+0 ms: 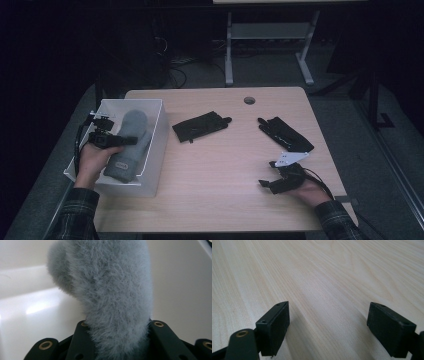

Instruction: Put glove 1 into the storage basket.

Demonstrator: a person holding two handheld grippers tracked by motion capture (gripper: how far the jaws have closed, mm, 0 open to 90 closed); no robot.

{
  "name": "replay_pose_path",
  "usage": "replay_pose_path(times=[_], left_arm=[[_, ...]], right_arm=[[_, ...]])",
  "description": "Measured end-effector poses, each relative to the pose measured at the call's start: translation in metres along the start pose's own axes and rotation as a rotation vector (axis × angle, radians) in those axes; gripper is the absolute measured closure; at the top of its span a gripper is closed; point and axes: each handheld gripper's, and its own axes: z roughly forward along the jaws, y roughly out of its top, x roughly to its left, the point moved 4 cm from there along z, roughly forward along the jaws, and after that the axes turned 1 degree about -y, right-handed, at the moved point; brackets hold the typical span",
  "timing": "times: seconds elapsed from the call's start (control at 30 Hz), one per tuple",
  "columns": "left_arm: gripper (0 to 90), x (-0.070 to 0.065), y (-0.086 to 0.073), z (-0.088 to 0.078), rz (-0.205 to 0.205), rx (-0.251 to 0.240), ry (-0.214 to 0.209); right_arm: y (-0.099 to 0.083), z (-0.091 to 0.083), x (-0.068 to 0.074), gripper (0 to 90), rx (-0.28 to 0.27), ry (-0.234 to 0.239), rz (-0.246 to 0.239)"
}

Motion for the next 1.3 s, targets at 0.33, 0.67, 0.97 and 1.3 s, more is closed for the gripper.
replay_pose_path(times=[0.33, 0.67, 0.97, 1.3], left_arm=[[66.0, 0.017, -0.007, 0.023, -0.037, 0.060, 0.032], [58.2, 0.027, -0.014, 0.038, -0.049, 0.113, 0.064], [32.1, 0.022, -0.003, 0.024, -0.018, 0.072, 0.153], [29.2, 0.014, 0.021, -0.009, 0.003, -0.010, 0.201]], right_arm=[[0.000, 0.000, 0.000, 18.3, 0.000, -0.003, 0.002], [0.000, 0.000, 0.000, 18.3, 0.000, -0.004, 0.004], [0.000, 0.000, 0.000, 18.3, 0.000, -0.004, 0.004], [0.000, 0.000, 0.000, 18.3, 0.001, -0.003, 0.004]])
